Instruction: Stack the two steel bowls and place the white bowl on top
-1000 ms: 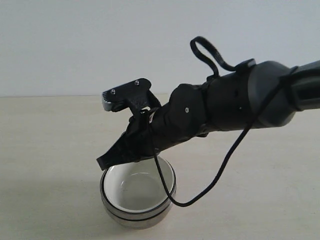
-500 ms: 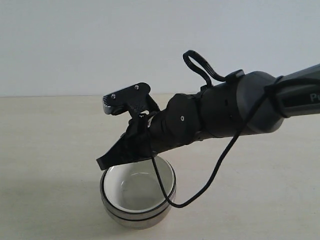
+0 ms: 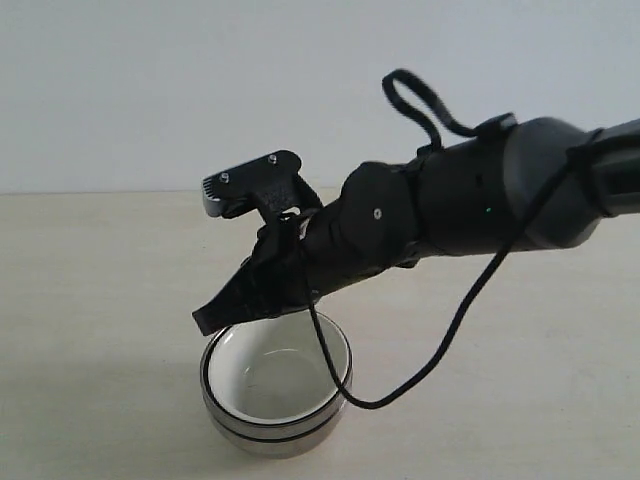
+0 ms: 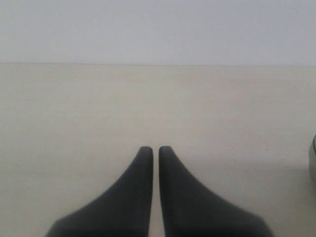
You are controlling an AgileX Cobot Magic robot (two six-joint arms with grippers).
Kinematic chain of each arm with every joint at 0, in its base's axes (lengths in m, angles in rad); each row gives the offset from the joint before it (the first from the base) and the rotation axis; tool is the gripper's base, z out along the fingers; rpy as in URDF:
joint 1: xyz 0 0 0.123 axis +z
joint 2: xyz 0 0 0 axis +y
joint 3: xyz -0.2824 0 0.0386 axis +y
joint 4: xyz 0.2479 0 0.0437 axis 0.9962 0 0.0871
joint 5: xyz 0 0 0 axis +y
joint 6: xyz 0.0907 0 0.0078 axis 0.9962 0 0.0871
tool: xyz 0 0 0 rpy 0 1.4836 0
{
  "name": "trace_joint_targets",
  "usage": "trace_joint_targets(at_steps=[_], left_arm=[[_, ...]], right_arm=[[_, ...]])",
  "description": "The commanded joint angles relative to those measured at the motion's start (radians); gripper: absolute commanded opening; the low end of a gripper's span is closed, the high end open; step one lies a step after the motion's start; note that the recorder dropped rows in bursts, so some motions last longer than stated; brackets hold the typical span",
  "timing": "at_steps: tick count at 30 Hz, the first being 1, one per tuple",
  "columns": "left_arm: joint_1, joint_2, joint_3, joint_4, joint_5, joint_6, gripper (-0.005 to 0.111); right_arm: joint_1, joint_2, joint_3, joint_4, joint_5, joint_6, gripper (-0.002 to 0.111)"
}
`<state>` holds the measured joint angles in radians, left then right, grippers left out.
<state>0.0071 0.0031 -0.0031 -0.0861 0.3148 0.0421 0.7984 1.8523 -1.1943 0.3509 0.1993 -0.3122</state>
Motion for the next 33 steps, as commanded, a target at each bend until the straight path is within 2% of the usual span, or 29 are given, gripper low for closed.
trace_joint_targets(at_steps=[1, 8, 12, 24, 33], left_arm=[[-0.005, -0.003, 0.003, 0.000, -0.007, -0.005, 0.004], [-0.005, -0.003, 0.003, 0.000, -0.007, -0.005, 0.004], [-0.005, -0.003, 0.003, 0.000, -0.007, -0.005, 0.004], [-0.005, -0.003, 0.003, 0.000, -0.007, -0.005, 0.004], [-0.005, -0.003, 0.003, 0.000, -0.007, -0.005, 0.004]], right_arm=[[0.001, -0.102, -0.005, -0.057, 0.259, -0.019, 0.000], [0.001, -0.145, -0.005, -0.210, 0.573, 0.085, 0.000], [0.001, -0.122, -0.005, -0.258, 0.569, 0.143, 0.000], [0.001, -0.074, -0.005, -0.257, 0.524, 0.148, 0.000], [0.001, -0.160, -0.005, -0.257, 0.525, 0.157, 0.000]])
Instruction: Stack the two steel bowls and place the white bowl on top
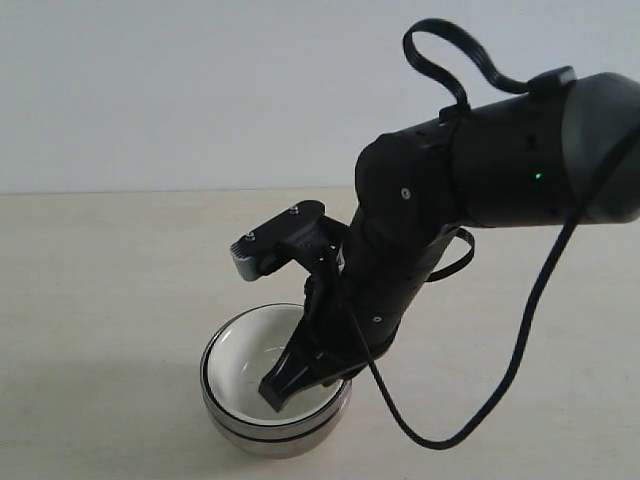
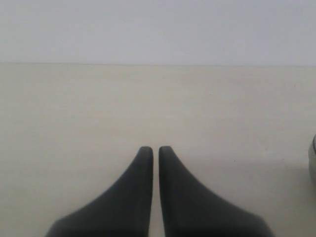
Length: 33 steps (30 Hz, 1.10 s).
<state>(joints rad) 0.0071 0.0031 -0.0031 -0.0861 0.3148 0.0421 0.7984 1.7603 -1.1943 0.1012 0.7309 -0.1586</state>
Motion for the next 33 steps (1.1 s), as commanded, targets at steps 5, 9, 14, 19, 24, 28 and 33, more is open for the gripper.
trace_joint_targets(at_steps=[5, 9, 14, 19, 24, 28, 33], left_arm=[[-0.005, -0.003, 0.003, 0.000, -0.007, -0.005, 0.004], [-0.005, -0.003, 0.003, 0.000, -0.007, -0.005, 0.004], [-0.005, -0.003, 0.003, 0.000, -0.007, -0.005, 0.004], [-0.005, -0.003, 0.003, 0.000, -0.007, -0.005, 0.004], [-0.005, -0.003, 0.003, 0.000, -0.007, -0.005, 0.004], [-0.005, -0.003, 0.003, 0.000, -0.007, -0.005, 0.004], [-0.005, -0.003, 0.003, 0.000, -0.007, -0.005, 0.004]], right_arm=[[0.001, -0.197, -0.005, -0.007, -0.004, 0.012, 0.000], [0.001, -0.334, -0.005, -0.007, -0.007, 0.021, 0.000], [0.001, -0.508, -0.005, -0.037, -0.016, 0.033, 0.000], [0.001, -0.707, 0.009, -0.059, -0.002, 0.045, 0.000], [0.001, -1.007, 0.205, -0.223, -0.151, 0.185, 0.000], [0.001, -1.265, 0.364, -0.598, -0.212, 0.496, 0.000], [0.001, -1.507, 0.450, -0.883, -0.221, 0.849, 0.000]])
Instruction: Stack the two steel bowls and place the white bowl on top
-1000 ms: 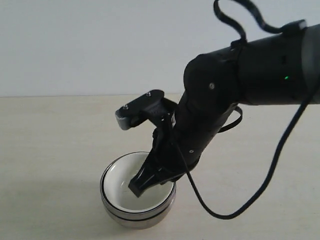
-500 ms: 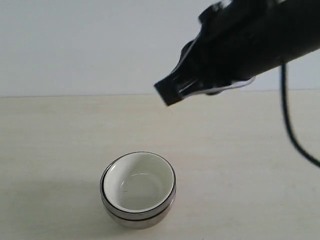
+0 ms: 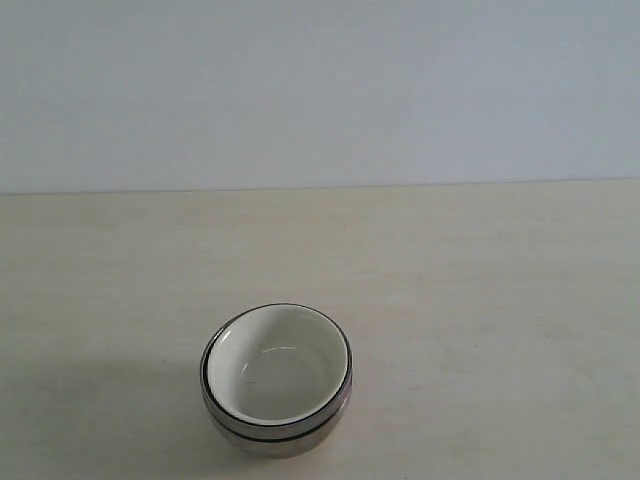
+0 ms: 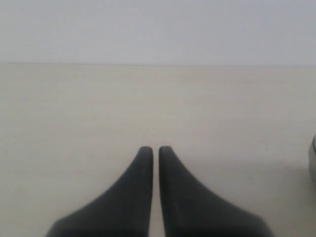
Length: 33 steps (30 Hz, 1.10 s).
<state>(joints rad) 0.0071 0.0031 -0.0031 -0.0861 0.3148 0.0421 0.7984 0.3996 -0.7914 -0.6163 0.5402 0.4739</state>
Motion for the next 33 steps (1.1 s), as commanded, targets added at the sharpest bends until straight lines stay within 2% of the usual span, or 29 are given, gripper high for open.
trace_joint_targets(at_steps=[1, 6, 10, 16, 25, 29, 33], left_arm=[[-0.005, -0.003, 0.003, 0.000, -0.007, -0.005, 0.004], [-0.005, -0.003, 0.003, 0.000, -0.007, -0.005, 0.004], [-0.005, -0.003, 0.003, 0.000, -0.007, -0.005, 0.004], [-0.005, -0.003, 0.003, 0.000, -0.007, -0.005, 0.004], [-0.005, -0.003, 0.003, 0.000, -0.007, -0.005, 0.004], [-0.005, -0.003, 0.003, 0.000, -0.007, -0.005, 0.004], [-0.005, -0.003, 0.003, 0.000, -0.007, -0.005, 0.004]], right_arm=[[0.001, -0.187, 0.060, -0.169, -0.048, 0.245, 0.000], [0.001, -0.383, 0.113, -0.153, -0.150, 0.301, 0.000], [-0.001, -0.400, 0.143, -0.149, -0.141, 0.328, 0.000], [-0.015, -0.400, 0.225, -0.130, -0.407, 0.365, 0.000], [-0.291, -0.400, 0.320, -0.088, -0.394, 0.373, 0.000], [-0.428, -0.400, 0.347, -0.050, -0.449, 0.373, 0.000], [-0.509, -0.400, 0.388, -0.022, -0.562, 0.385, 0.000]])
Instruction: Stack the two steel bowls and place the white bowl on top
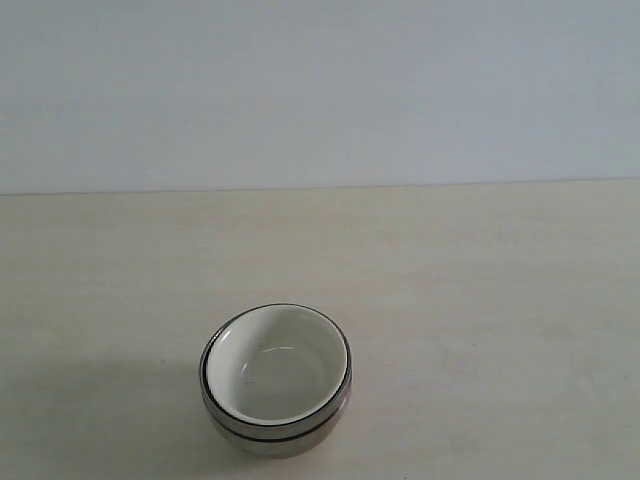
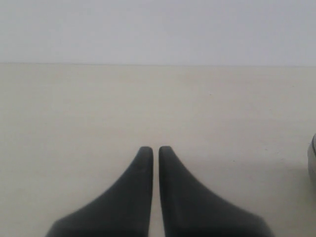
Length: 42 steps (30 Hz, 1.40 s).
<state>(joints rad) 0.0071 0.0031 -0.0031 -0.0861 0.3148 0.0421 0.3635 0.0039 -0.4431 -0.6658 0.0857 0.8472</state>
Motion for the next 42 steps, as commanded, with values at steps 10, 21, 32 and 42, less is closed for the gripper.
trace_joint_targets(at_steps=[10, 21, 32, 42], left_arm=[[-0.005, -0.003, 0.003, 0.000, -0.007, -0.005, 0.004], [-0.005, -0.003, 0.003, 0.000, -0.007, -0.005, 0.004], [-0.005, -0.003, 0.003, 0.000, -0.007, -0.005, 0.004], [-0.005, -0.003, 0.003, 0.000, -0.007, -0.005, 0.004]], right_arm=[[-0.173, -0.004, 0.243, 0.028, -0.202, 0.026, 0.000], [-0.173, -0.004, 0.443, 0.033, -0.244, 0.021, 0.000], [-0.173, -0.004, 0.443, 0.035, -0.192, 0.027, 0.000], [-0.173, -0.004, 0.443, 0.035, -0.080, 0.030, 0.000]])
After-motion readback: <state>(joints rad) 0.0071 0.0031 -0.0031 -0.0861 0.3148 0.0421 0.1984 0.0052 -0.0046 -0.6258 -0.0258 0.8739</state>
